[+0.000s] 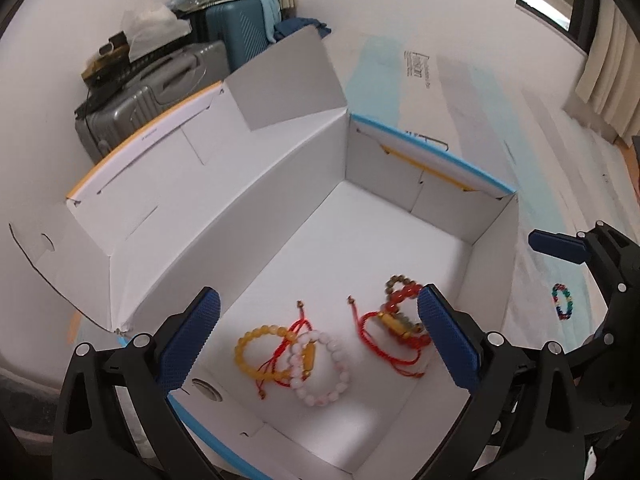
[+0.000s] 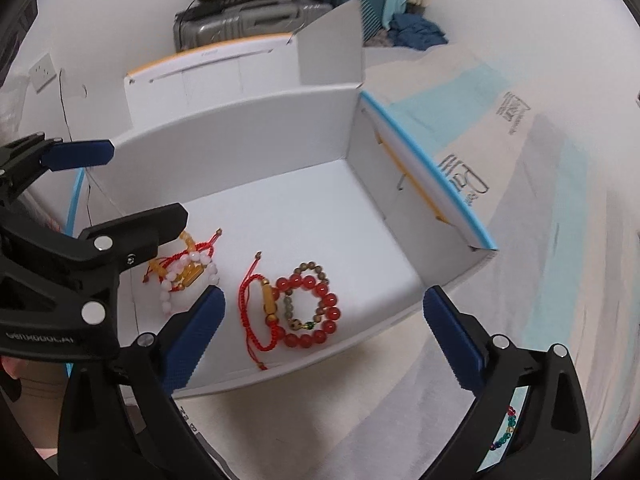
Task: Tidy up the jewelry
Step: 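Move both open tools back over the multicolour bracelet and pearl string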
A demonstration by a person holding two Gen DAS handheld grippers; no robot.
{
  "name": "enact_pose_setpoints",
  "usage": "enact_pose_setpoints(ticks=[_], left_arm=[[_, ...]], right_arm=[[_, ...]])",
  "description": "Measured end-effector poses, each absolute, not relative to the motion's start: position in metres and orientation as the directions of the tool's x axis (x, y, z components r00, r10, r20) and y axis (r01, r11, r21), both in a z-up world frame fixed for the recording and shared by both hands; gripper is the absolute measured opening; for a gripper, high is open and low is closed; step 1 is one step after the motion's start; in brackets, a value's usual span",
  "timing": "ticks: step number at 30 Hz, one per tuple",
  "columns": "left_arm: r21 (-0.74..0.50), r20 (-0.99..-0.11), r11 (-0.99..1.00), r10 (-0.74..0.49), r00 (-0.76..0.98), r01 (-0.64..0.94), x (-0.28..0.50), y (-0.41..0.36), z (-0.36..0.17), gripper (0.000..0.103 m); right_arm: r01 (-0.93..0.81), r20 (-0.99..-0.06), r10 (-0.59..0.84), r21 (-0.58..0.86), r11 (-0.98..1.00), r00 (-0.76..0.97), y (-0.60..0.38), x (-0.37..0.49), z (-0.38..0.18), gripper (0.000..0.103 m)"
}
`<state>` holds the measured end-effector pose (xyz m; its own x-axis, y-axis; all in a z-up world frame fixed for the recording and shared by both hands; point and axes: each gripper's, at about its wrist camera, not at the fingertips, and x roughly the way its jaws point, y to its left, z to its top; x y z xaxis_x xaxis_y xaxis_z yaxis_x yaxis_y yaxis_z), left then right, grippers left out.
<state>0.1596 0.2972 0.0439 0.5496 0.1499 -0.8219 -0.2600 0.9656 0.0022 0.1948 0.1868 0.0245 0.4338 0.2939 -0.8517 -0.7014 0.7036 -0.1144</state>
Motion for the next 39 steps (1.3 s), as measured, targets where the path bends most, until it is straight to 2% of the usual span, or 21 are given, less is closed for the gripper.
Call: enact_pose_setpoints(ticks=[11, 39], left_arm=[[-0.019, -0.778, 0.977, 0.118, 0.617, -0.211, 0.163, 0.259, 0.061, 0.097], [0.004, -0.777, 0.996, 0.058, 0.627, -0.087, 0.185, 0.154, 0.056, 0.097]], right_arm=[[-0.614, -0.797, 0.306, -0.101, 0.783, 0.522, 0.136, 0.196, 0.045, 0.096], [-0.445, -0.797, 0.203, -0.09, 0.891, 0.569, -0.005, 0.196, 0.024, 0.096]])
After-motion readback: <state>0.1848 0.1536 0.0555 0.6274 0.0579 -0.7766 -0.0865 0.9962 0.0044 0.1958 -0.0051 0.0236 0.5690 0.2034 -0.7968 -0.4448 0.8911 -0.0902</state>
